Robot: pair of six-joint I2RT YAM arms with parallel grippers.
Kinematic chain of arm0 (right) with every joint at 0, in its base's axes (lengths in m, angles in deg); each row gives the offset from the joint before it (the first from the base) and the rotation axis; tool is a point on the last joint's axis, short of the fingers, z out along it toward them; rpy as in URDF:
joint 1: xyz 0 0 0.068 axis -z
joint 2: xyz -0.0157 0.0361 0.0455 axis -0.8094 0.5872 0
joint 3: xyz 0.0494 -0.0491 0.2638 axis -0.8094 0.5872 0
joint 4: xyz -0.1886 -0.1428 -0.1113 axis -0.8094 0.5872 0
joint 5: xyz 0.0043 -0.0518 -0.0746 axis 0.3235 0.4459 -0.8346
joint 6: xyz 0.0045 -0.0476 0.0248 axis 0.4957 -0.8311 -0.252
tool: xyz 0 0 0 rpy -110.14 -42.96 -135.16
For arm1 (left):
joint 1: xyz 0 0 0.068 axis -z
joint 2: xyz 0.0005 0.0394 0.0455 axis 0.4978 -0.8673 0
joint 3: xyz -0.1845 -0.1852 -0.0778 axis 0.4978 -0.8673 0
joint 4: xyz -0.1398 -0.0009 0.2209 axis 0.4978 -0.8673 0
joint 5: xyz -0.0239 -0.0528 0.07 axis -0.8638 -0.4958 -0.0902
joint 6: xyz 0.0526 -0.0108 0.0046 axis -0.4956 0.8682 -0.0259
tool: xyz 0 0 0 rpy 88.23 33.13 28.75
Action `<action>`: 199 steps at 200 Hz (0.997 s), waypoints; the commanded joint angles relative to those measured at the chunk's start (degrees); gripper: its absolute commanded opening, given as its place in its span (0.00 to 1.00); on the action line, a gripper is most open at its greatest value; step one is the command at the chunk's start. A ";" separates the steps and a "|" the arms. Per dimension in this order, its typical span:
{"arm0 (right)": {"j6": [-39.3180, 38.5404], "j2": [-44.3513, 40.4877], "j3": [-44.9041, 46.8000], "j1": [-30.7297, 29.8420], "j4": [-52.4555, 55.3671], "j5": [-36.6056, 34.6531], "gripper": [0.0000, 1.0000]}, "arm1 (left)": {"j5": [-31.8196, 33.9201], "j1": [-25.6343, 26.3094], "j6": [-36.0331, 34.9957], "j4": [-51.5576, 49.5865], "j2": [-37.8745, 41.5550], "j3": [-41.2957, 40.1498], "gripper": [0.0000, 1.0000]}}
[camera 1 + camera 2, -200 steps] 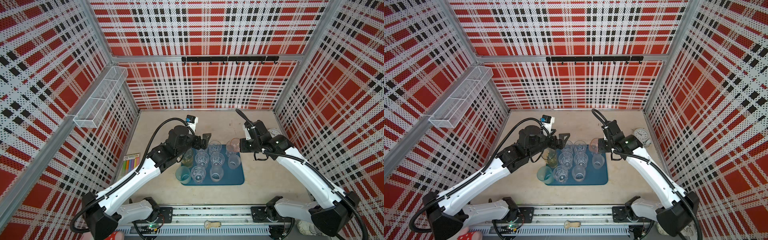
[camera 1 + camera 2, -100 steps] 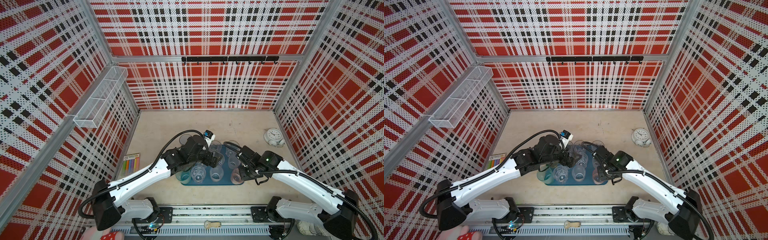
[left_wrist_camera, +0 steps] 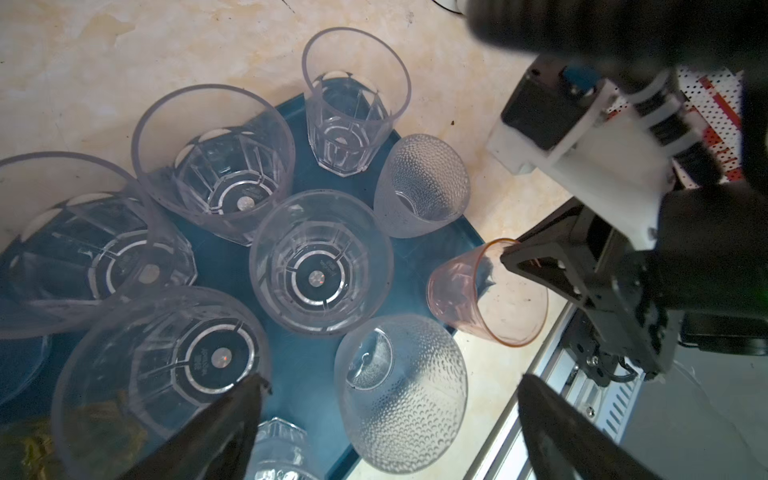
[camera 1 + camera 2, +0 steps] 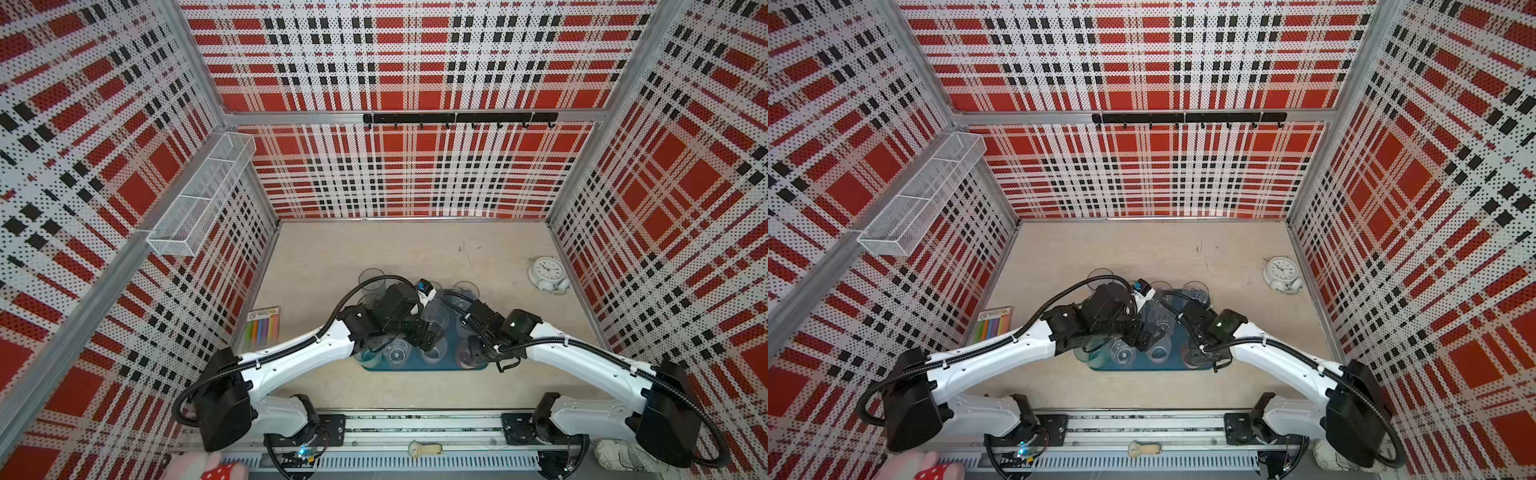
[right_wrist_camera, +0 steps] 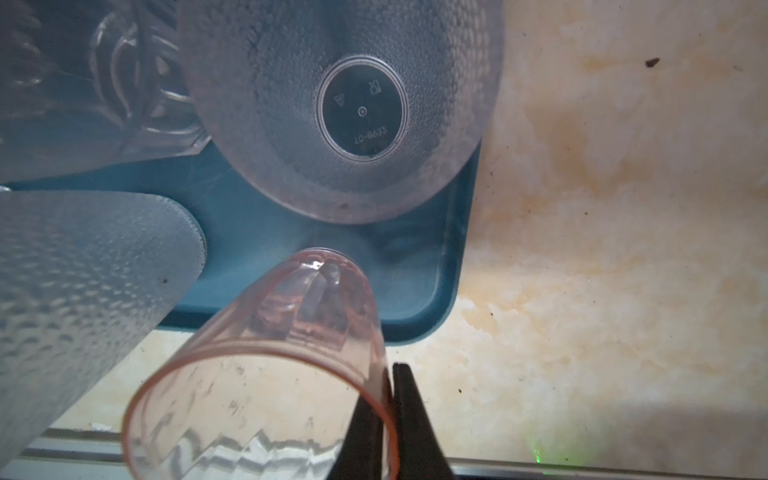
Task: Place the glasses into the tray
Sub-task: Place the glass on the tray.
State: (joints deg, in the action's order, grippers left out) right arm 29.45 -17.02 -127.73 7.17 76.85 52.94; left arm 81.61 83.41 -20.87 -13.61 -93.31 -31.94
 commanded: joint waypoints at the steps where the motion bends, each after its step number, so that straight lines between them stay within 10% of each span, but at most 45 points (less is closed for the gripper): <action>1: 0.51 0.88 0.06 -0.33 -1.63 -1.71 0.09 | -0.71 0.23 -1.28 1.12 -0.47 -0.86 0.98; 74: -0.77 3.32 -1.46 0.03 -0.02 -2.80 0.12 | -1.29 0.23 -2.58 0.78 -0.13 -0.38 0.98; 199: -6.31 -2.97 -11.98 6.47 5.77 1.65 0.47 | 3.44 -1.66 -3.52 -1.78 3.46 3.61 0.98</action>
State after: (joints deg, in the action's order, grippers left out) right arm 26.49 -16.41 -135.53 10.16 80.24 52.92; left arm 83.65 82.78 -22.79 -14.42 -93.03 -30.93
